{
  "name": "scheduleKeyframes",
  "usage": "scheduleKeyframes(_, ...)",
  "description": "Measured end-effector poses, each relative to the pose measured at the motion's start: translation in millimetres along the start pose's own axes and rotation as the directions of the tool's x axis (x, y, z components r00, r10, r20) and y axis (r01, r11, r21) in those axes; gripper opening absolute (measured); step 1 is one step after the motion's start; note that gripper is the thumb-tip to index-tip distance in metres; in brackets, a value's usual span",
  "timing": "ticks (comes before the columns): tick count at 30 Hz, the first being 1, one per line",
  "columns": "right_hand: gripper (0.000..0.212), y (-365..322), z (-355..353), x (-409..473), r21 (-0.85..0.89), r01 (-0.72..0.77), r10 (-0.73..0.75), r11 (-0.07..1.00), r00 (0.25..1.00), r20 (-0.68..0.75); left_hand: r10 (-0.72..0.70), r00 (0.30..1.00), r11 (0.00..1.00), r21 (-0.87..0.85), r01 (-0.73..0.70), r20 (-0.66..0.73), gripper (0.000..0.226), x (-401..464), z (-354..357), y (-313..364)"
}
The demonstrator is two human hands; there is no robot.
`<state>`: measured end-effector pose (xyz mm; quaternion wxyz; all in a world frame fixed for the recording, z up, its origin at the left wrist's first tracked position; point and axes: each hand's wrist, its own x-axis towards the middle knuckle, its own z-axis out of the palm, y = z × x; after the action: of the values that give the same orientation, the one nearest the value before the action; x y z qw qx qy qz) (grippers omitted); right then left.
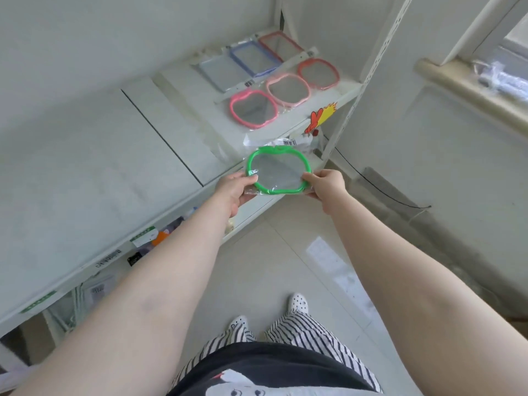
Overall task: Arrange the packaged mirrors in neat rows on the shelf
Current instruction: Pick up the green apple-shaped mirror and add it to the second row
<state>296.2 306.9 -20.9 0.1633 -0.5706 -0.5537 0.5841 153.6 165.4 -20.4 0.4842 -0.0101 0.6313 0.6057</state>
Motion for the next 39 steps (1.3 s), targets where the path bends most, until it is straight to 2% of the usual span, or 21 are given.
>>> scheduleKeyframes(3,0.012,-26,9,33,-0.071,0.043,-0.037,0.997,0.996,0.079,0.019,0.997,0.999,-0.042,-0.022,-0.077,0.037,20,6,14)
scheduleKeyframes(7,0.021,-63,25,73,-0.121,0.085,-0.057,0.989,0.975,0.213,0.060,0.979,0.983,-0.161,-0.092,-0.194,0.034,41,15,34)
scheduleKeyframes(14,0.015,-97,57,112,-0.240,0.162,-0.064,0.957,0.927,0.369,0.088,0.911,0.952,-0.236,-0.197,-0.404,0.033,50,20,52)
scheduleKeyframes(18,0.021,-106,96,127,-0.184,0.142,-0.039,0.973,0.879,0.475,0.063,0.856,0.941,-0.256,-0.223,-0.513,0.036,59,-1,58)
scheduleKeyframes(21,0.006,-114,124,135,-0.148,0.107,-0.009,0.983,0.838,0.545,0.035,0.811,0.930,-0.278,-0.240,-0.583,0.037,72,-19,65)
scheduleKeyframes(24,0.014,-121,149,144,-0.132,0.096,0.001,0.987,0.806,0.592,0.024,0.784,0.929,-0.277,-0.247,-0.620,0.037,87,-37,73)
scheduleKeyframes(29,0.026,-130,183,165,-0.208,0.154,-0.014,0.966,0.834,0.551,0.003,0.761,0.942,-0.254,-0.220,-0.648,0.037,119,-63,91)
scheduleKeyframes(33,0.009,-132,197,177,-0.286,0.177,-0.004,0.942,0.855,0.518,0.005,0.775,0.954,-0.229,-0.192,-0.632,0.037,140,-72,100)
scheduleKeyframes(36,0.017,-129,199,186,-0.393,0.232,-0.010,0.890,0.871,0.490,-0.017,0.785,0.965,-0.217,-0.149,-0.619,0.037,153,-75,97)
scheduleKeyframes(39,0.021,-131,200,191,-0.469,0.295,-0.031,0.833,0.870,0.492,-0.047,0.785,0.986,-0.155,-0.063,-0.618,0.025,160,-76,90)
